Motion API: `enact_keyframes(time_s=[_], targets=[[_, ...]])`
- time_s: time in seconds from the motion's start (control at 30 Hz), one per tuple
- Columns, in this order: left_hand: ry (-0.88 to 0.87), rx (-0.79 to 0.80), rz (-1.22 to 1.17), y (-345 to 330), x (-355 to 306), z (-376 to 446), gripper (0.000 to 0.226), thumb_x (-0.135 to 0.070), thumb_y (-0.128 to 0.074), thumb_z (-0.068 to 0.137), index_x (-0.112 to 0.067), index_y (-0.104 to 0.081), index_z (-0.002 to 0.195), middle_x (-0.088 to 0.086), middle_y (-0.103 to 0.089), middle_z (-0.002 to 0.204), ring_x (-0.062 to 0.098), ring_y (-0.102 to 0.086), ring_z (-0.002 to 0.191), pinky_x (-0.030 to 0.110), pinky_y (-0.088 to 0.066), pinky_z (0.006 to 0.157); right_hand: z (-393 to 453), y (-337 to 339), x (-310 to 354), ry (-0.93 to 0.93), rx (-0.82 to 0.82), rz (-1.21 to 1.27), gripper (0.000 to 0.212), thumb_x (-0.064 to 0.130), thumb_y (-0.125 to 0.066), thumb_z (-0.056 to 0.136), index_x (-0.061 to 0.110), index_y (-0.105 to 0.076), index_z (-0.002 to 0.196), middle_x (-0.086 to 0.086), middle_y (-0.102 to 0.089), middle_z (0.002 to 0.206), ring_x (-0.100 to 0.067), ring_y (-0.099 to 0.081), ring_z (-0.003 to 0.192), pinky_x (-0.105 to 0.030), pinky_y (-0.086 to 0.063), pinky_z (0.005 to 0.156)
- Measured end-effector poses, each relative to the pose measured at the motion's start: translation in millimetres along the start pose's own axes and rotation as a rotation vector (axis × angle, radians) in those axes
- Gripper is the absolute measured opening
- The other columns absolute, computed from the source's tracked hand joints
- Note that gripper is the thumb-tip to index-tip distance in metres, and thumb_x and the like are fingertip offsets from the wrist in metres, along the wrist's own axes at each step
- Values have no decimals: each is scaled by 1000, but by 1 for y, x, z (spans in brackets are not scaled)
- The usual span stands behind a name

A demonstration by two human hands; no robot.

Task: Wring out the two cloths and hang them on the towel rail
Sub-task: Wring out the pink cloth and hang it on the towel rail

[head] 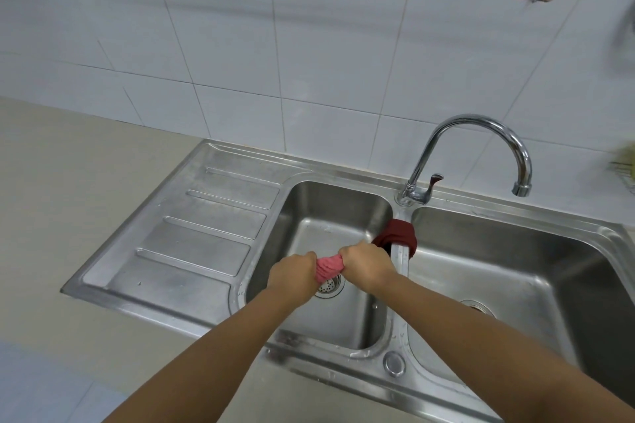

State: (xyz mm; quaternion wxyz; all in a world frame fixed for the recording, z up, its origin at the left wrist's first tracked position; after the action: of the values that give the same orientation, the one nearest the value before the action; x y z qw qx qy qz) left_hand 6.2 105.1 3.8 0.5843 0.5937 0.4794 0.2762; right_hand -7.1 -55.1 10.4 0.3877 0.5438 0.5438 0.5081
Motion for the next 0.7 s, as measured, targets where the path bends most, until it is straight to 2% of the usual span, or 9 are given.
enact_keyframes(time_s=[0.1,0.2,0.27,0.33,0.4,0.5,0.57,0.63,0.7], targets=[[-73,-4,38,1,5,3,14,-21,-47,92,-10,-50,101,7,-64,83,30,-65,79,37,-52,67,0,-4,-2,17,50,35,9,26,-55,84,21,-48,81,-1,-62,80,-23,-58,71,-28,-41,58],[-167,-25,3,6,8,6,11,-14,-48,92,-13,-43,101,1,-53,77,27,-62,73,41,-53,65,2,-5,-3,7,288,149,45,44,-72,72,22,-49,104,0,-63,98,-23,-60,89,-37,-48,75],[-239,-54,-14,7,7,6,17,-11,-53,90,-14,-44,104,2,-56,85,25,-60,74,41,-55,67,2,0,0,-26,468,419,56,41,-80,68,21,-49,110,-2,-62,103,-21,-61,88,-37,-52,77],[-315,-101,-1,5,7,5,28,-11,-60,87,-14,-47,112,3,-60,98,22,-61,78,38,-55,72,-1,6,2,-124,615,761,52,31,-83,70,20,-51,110,-5,-65,107,-19,-68,82,-32,-56,73],[-382,-149,32,2,8,6,31,-14,-62,87,-13,-50,116,3,-61,103,21,-61,83,35,-54,75,-4,11,4,-182,718,893,46,22,-80,74,16,-56,112,-9,-70,105,-23,-73,82,-34,-57,79],[-384,-125,116,7,5,3,15,-15,-54,91,-10,-54,105,7,-65,96,24,-60,79,34,-48,71,-2,11,10,-146,594,627,21,14,-70,76,12,-64,97,-6,-71,80,-24,-72,76,-34,-54,77],[-278,-35,102,10,2,2,14,-22,-47,93,-9,-53,95,9,-66,91,26,-59,75,37,-48,69,-2,15,15,-99,508,431,10,17,-57,79,15,-62,87,-7,-71,68,-22,-71,61,-33,-56,74],[-121,115,-16,14,-2,2,30,-35,-42,94,-11,-50,76,6,-62,77,26,-54,68,34,-46,64,-2,20,17,42,335,117,13,23,-50,81,16,-61,82,-9,-71,74,-27,-69,66,-31,-52,63],[32,293,-280,18,-9,2,35,-36,-51,86,-13,-46,60,2,-51,61,21,-47,59,29,-37,55,0,26,13,177,157,-124,17,27,-50,84,16,-63,85,-7,-70,86,-29,-65,80,-29,-42,62]])
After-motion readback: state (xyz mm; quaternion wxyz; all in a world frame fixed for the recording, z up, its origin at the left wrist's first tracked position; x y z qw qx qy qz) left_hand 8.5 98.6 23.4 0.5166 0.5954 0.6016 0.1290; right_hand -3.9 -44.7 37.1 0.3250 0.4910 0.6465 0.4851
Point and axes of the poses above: each hand's wrist, its own z-axis towards the middle knuckle, its own y-axis out of the back of the hand, x = y × z, the point moved 1 cm from there along z, towards the middle knuckle
